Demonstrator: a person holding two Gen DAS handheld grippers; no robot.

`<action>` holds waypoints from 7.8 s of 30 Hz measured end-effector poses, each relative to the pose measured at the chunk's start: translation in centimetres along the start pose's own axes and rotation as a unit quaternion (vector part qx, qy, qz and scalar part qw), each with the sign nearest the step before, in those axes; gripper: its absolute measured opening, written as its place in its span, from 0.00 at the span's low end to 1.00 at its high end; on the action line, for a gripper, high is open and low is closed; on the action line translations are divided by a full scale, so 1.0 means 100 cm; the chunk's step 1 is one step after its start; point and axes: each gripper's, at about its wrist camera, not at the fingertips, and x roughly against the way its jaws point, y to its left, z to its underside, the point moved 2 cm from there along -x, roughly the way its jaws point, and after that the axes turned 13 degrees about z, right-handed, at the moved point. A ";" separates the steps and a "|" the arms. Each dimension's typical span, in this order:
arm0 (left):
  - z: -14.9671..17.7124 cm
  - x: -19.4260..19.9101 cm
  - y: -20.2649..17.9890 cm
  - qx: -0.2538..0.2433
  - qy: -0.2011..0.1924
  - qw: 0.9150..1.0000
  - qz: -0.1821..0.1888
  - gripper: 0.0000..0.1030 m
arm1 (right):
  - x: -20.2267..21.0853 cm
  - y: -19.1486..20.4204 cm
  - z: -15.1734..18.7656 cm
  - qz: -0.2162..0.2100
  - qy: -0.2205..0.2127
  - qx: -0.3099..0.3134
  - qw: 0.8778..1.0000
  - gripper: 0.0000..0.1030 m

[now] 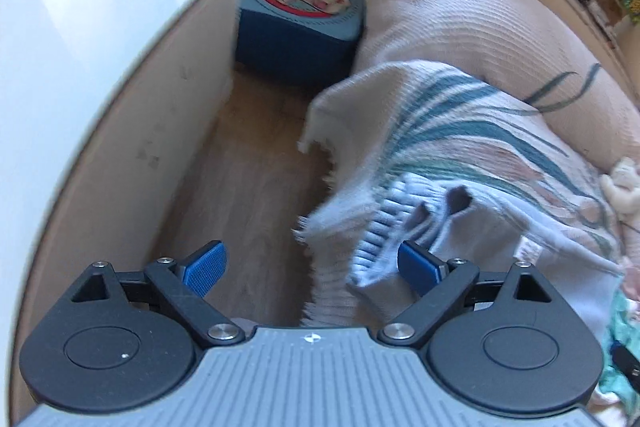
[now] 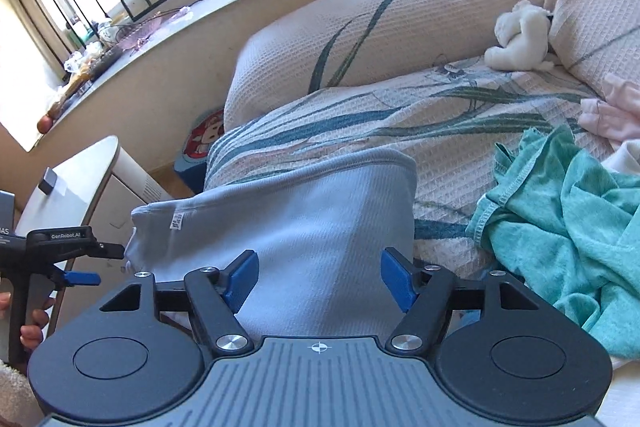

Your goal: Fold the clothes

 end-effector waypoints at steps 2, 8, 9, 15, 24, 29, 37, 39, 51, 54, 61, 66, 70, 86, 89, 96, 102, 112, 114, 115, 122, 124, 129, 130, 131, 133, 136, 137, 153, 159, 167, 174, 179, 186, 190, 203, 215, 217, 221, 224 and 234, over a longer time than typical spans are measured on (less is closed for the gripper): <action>-0.002 -0.007 -0.002 -0.003 0.006 1.000 0.005 0.90 | 0.001 -0.003 0.001 0.008 0.002 -0.006 1.000 0.67; -0.011 -0.020 -0.004 0.003 0.012 1.000 0.024 0.90 | 0.001 -0.017 0.001 0.021 -0.001 -0.022 1.000 0.69; -0.012 -0.018 -0.005 0.007 0.011 0.999 0.039 0.90 | 0.000 -0.019 0.001 0.021 0.000 -0.024 0.999 0.69; -0.006 -0.005 -0.017 0.004 0.001 0.992 0.126 0.91 | -0.009 -0.021 0.003 0.026 0.010 -0.029 0.999 0.70; -0.007 0.015 -0.002 0.050 -0.032 0.984 0.170 0.99 | -0.006 -0.018 0.001 0.028 -0.004 -0.019 0.999 0.71; -0.001 0.016 -0.007 0.034 -0.029 0.976 0.213 1.00 | -0.014 -0.015 0.002 0.029 0.007 -0.017 0.999 0.72; -0.001 -0.038 -0.017 -0.005 0.025 0.984 0.177 1.00 | -0.009 -0.003 0.006 0.018 -0.005 0.002 1.000 0.72; -0.001 -0.047 -0.008 0.015 0.032 0.980 0.197 1.00 | -0.008 -0.004 0.007 0.020 -0.006 -0.002 1.000 0.72; 0.001 -0.084 0.017 0.096 0.049 0.966 0.235 1.00 | -0.017 -0.006 0.006 0.018 0.010 0.009 1.000 0.72; 0.003 -0.092 0.022 0.115 0.046 0.959 0.256 1.00 | -0.017 -0.007 0.006 0.020 0.011 0.009 1.000 0.72; 0.010 -0.099 0.019 0.143 0.040 0.950 0.274 0.99 | -0.022 -0.005 0.003 0.028 0.018 0.023 0.999 0.72; 0.008 -0.091 0.019 0.148 0.040 0.950 0.274 0.73 | -0.021 -0.003 0.002 0.016 0.021 0.015 1.000 0.72; 0.006 -0.075 0.007 0.117 0.040 0.962 0.243 0.57 | -0.023 -0.011 0.006 0.006 0.029 -0.015 0.999 0.72; 0.014 -0.085 0.013 0.123 0.036 0.972 0.199 0.98 | -0.066 -0.046 0.017 -0.043 0.093 -0.100 0.990 0.78; 0.015 -0.086 0.011 0.122 0.034 0.973 0.194 0.98 | -0.065 -0.046 0.016 -0.044 0.094 -0.100 0.990 0.78; 0.013 -0.076 -0.003 0.110 0.022 0.977 0.183 0.76 | -0.061 -0.050 0.015 -0.045 0.095 -0.094 0.990 0.83; 0.016 -0.072 -0.006 0.126 0.021 0.975 0.180 0.63 | -0.084 -0.042 0.013 -0.040 0.099 -0.098 0.989 0.82; 0.012 -0.029 -0.018 0.120 -0.012 0.975 0.185 0.32 | -0.041 -0.014 -0.005 -0.024 0.027 -0.036 0.999 0.25; 0.008 -0.019 -0.024 0.112 -0.024 0.974 0.194 0.31 | -0.028 -0.012 -0.019 -0.032 -0.001 -0.032 0.999 0.24; 0.004 -0.013 -0.029 0.100 -0.033 0.975 0.196 0.31 | -0.023 -0.010 -0.027 -0.038 -0.018 -0.029 0.999 0.24; -0.028 -0.017 -0.053 0.026 -0.051 0.983 0.174 0.32 | -0.038 0.011 -0.081 -0.037 -0.064 -0.007 0.997 0.24; -0.031 -0.032 -0.044 0.043 -0.036 0.984 0.168 0.32 | -0.050 0.016 -0.080 -0.033 -0.057 -0.001 0.998 0.24; -0.039 -0.040 -0.039 0.052 -0.035 0.984 0.168 0.32 | -0.068 0.025 -0.082 -0.015 -0.050 0.017 0.998 0.24; -0.041 -0.038 -0.043 0.039 -0.040 0.985 0.164 0.32 | -0.068 0.026 -0.085 -0.016 -0.050 0.019 0.998 0.24; -0.044 -0.035 -0.049 0.025 -0.041 0.987 0.156 0.32 | -0.066 0.026 -0.088 -0.022 -0.052 0.021 0.998 0.24; -0.055 -0.033 -0.059 -0.003 -0.043 0.990 0.134 0.32 | -0.065 0.029 -0.096 -0.037 -0.058 0.025 0.997 0.24; -0.076 -0.032 -0.069 -0.029 -0.055 0.991 0.119 0.32 | -0.070 0.037 -0.112 -0.056 -0.071 0.031 0.995 0.24; -0.085 -0.033 -0.071 -0.033 -0.058 0.991 0.116 0.32 | -0.074 0.041 -0.119 -0.056 -0.076 0.033 0.995 0.24; -0.131 -0.111 -0.065 -0.019 -0.056 0.996 0.062 0.64 | -0.164 0.040 -0.171 0.016 -0.059 0.004 0.998 0.34; -0.118 -0.095 -0.044 0.028 -0.050 0.996 0.072 0.79 | -0.170 0.026 -0.169 0.028 -0.036 0.006 0.999 0.48; -0.072 -0.021 -0.063 -0.050 -0.039 0.998 -0.005 0.79 | -0.099 0.045 -0.158 -0.004 -0.081 0.054 0.995 0.54; -0.048 0.116 -0.062 -0.072 -0.111 0.987 -0.091 0.81 | -0.025 0.079 -0.172 -0.121 -0.082 0.079 0.986 0.66; -0.033 0.218 -0.059 -0.065 -0.165 0.974 -0.144 0.91 | 0.021 0.097 -0.186 -0.182 -0.077 0.062 0.978 0.77; 0.002 0.227 -0.087 -0.088 -0.138 0.985 -0.047 1.00 | 0.073 0.104 -0.191 -0.168 -0.063 0.095 0.979 0.84; 0.014 0.159 -0.121 -0.027 -0.158 0.986 0.046 1.00 | 0.101 0.095 -0.180 -0.117 -0.072 0.092 0.986 0.90; 0.082 0.029 -0.226 -0.194 -0.138 0.969 0.062 1.00 | 0.151 0.028 -0.190 0.010 -0.153 -0.063 0.986 1.00; 0.071 0.104 -0.153 -0.244 -0.163 0.948 -0.123 1.00 | 0.122 -0.030 -0.218 0.146 -0.169 -0.074 0.972 1.00; 0.064 0.138 -0.153 -0.233 -0.159 0.945 -0.165 1.00 | 0.105 -0.026 -0.202 0.113 -0.136 -0.048 0.983 1.00; 0.064 0.187 -0.180 -0.222 -0.119 0.949 -0.189 1.00 | 0.073 -0.011 -0.167 -0.017 -0.044 -0.061 0.997 1.00; 0.071 0.193 -0.200 -0.183 -0.143 0.954 -0.191 1.00 | 0.054 -0.007 -0.140 -0.036 0.025 -0.080 0.996 1.00; 0.142 -0.011 -0.283 -0.252 -0.125 0.916 -0.288 1.00 | 0.043 -0.056 -0.104 0.182 -0.043 -0.045 0.981 1.00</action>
